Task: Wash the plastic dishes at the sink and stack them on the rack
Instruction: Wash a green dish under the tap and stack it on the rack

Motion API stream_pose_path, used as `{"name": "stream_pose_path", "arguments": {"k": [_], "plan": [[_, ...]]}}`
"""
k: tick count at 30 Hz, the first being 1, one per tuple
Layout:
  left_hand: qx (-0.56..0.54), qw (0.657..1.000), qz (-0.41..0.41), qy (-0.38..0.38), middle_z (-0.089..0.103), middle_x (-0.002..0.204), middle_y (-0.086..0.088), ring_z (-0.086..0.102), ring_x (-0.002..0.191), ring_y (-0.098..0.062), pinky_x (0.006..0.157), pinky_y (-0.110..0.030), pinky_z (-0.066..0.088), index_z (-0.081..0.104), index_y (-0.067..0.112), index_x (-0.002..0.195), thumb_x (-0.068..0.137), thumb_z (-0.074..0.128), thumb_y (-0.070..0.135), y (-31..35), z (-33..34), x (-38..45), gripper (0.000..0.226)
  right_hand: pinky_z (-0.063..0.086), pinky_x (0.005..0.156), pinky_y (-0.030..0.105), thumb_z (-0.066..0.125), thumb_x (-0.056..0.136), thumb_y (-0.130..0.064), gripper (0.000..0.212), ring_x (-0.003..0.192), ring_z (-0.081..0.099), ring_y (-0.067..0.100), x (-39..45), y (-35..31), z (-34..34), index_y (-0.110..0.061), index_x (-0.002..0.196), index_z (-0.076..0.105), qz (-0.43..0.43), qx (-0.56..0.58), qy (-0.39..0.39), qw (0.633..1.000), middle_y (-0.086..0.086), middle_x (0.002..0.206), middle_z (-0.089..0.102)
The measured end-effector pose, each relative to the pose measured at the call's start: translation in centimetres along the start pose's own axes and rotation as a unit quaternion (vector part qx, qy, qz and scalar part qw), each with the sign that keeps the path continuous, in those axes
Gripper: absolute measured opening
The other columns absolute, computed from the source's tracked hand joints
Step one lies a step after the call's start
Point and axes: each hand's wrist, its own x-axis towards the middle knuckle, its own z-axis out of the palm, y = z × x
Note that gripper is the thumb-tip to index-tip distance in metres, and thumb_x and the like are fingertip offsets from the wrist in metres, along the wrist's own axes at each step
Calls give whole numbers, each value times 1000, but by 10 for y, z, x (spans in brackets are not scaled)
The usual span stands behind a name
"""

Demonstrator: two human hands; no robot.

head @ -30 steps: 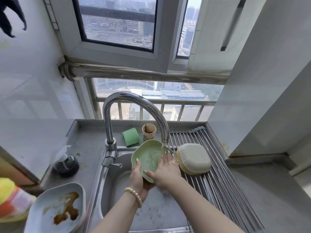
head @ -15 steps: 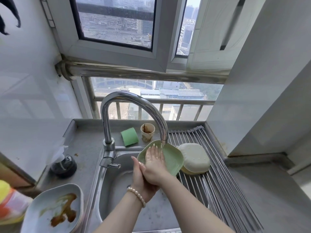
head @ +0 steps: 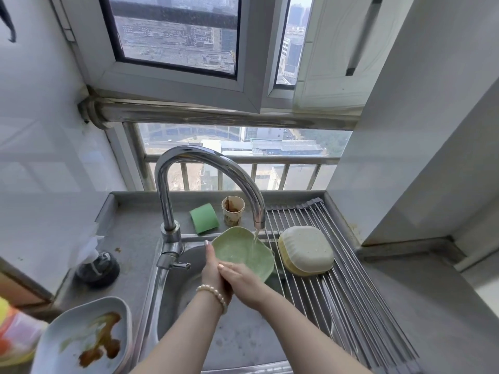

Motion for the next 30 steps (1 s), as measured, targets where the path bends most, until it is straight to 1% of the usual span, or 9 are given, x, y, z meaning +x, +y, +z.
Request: {"name": "stream_pose_path", "arguments": {"k": [3,6,9,13,17,21,23,25,30], "plan": [[197,961,166,103,55,120,-10,52,109,-28,98,-36,39,48,1,127,86,40,70,14,-4,2,80,41,76,39,51,80,-63,65,77,54,17,-10,21,-1,-1,77,68,-26,-19,41,999,4,78,61],[317,899,279,117,52,135,-14,48,124,-29,100,-32,35,47,3,134,103,34,34,20,-6,-4,46,51,80,44,42,76,-80,89,91,69,28,-25,33,-5,5,84,69,-23,-137,77,987,18,91,72],[361,881,276,130,53,137,-16,48,126,-32,104,-35,35,48,1,135,103,33,35,21,-12,0,49,41,68,38,31,94,-64,72,77,61,32,-38,23,-19,-3,66,58,-51,-360,46,931,14,71,64],[414,871,230,127,61,120,-22,56,108,-36,91,-35,41,57,-7,120,103,34,32,26,-17,9,48,21,113,35,22,104,-36,52,98,58,29,-40,15,-41,-10,78,58,-55,-570,23,819,14,96,67],[455,870,149,116,58,115,-22,52,102,-30,84,-29,35,56,-12,119,104,34,29,26,-24,13,49,-2,118,51,18,104,-39,57,136,37,24,-30,6,-52,-8,110,64,-6,-656,-56,752,12,125,61],[411,907,68,55,62,122,-17,61,107,-32,98,-35,45,61,-7,115,102,40,35,21,-28,15,49,-11,115,50,27,103,-36,40,147,9,23,-28,-18,-75,-21,129,54,21,-550,-92,830,4,148,42],[331,942,32,34,70,100,-20,68,81,-31,77,-42,57,63,-5,105,100,43,38,18,-31,18,48,18,116,46,42,101,-23,37,138,35,24,-25,-23,-80,-23,136,52,49,-393,-36,918,3,148,42],[267,964,-6,14,71,73,-14,68,56,-25,49,-30,55,64,-2,94,100,44,37,16,-30,14,44,48,98,43,48,90,5,49,114,59,27,-23,-30,-80,-17,133,55,60,-164,66,982,4,134,56],[205,977,63,-6,70,80,-12,67,65,-23,61,-32,57,67,-3,107,91,63,17,2,-23,11,26,52,89,39,47,79,11,59,113,59,30,-12,-28,-80,-8,135,51,127,-47,218,967,9,127,59]]}}
